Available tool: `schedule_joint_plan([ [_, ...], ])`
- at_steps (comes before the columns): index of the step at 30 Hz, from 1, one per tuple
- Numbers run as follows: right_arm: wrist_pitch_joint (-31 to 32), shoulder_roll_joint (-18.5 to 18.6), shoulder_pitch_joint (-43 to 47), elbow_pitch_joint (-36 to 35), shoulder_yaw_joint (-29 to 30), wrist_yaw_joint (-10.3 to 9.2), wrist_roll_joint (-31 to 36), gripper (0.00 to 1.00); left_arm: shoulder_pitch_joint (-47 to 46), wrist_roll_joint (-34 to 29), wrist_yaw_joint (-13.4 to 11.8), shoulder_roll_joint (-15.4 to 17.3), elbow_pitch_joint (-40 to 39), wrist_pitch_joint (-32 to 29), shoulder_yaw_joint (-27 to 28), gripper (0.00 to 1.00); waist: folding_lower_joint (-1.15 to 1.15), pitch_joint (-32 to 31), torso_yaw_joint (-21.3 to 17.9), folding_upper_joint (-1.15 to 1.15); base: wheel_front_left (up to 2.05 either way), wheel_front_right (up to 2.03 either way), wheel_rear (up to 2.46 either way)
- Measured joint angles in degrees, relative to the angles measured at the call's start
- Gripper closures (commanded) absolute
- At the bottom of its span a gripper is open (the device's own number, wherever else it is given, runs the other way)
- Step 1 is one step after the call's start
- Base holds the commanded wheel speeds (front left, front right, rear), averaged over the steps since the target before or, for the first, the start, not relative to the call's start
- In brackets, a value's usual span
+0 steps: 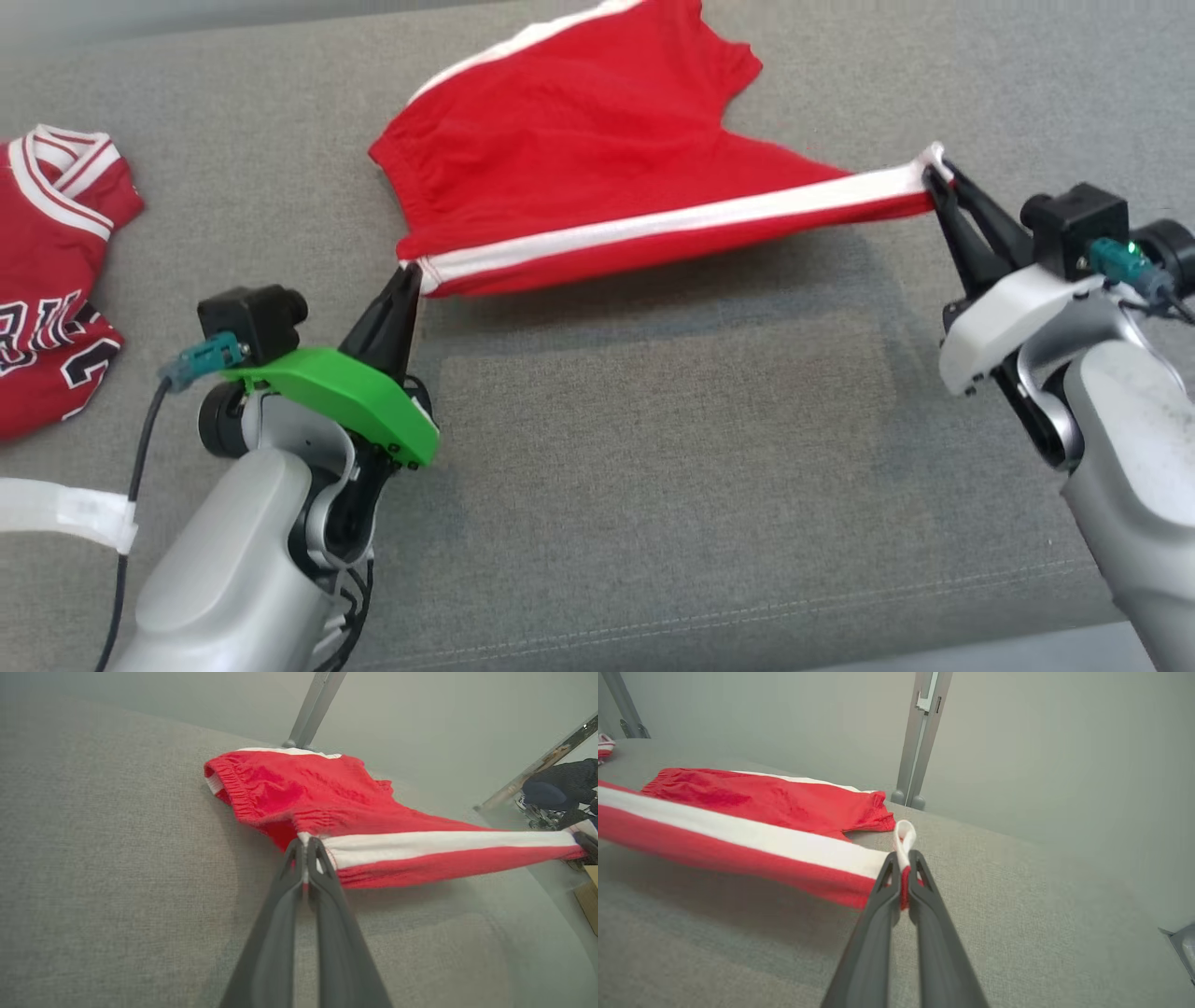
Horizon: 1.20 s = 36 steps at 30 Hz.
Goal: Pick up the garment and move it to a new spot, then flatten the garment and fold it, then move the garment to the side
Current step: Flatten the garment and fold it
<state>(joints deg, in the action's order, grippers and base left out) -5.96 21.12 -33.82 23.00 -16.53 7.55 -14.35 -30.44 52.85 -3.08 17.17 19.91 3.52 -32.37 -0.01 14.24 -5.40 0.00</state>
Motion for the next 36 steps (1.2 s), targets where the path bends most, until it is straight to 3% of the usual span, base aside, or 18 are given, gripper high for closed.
schedule_joint_plan([
  [11,7.94,2.88,14.22,-10.20,0.07,0.01,-1.20,1.00,10.37,0.58,-4.34,0.40,-3.77,0.15,-1.24,1.00,0.00,-6.18,0.28,0.00,0.00,0.00,0.00],
  [25,17.01,0.44,33.95,-29.53,12.57,0.01,-0.51,1.00,22.13,-0.14,-10.04,3.21,-15.59,-1.52,-4.67,1.00,0.00,-9.87,3.12,0.00,0.00,0.00,0.00],
  [30,19.17,-0.04,31.24,-30.37,11.89,0.00,0.04,1.00,20.67,-0.54,-10.12,3.31,-16.67,-2.21,-4.55,1.00,0.00,-8.36,3.58,0.00,0.00,0.00,0.00],
  [36,21.72,1.49,18.62,-23.75,7.84,-0.01,0.19,1.00,13.09,-1.09,-8.94,1.02,-14.06,-3.47,-4.63,1.00,0.00,-5.34,4.45,0.00,0.00,0.00,0.00],
])
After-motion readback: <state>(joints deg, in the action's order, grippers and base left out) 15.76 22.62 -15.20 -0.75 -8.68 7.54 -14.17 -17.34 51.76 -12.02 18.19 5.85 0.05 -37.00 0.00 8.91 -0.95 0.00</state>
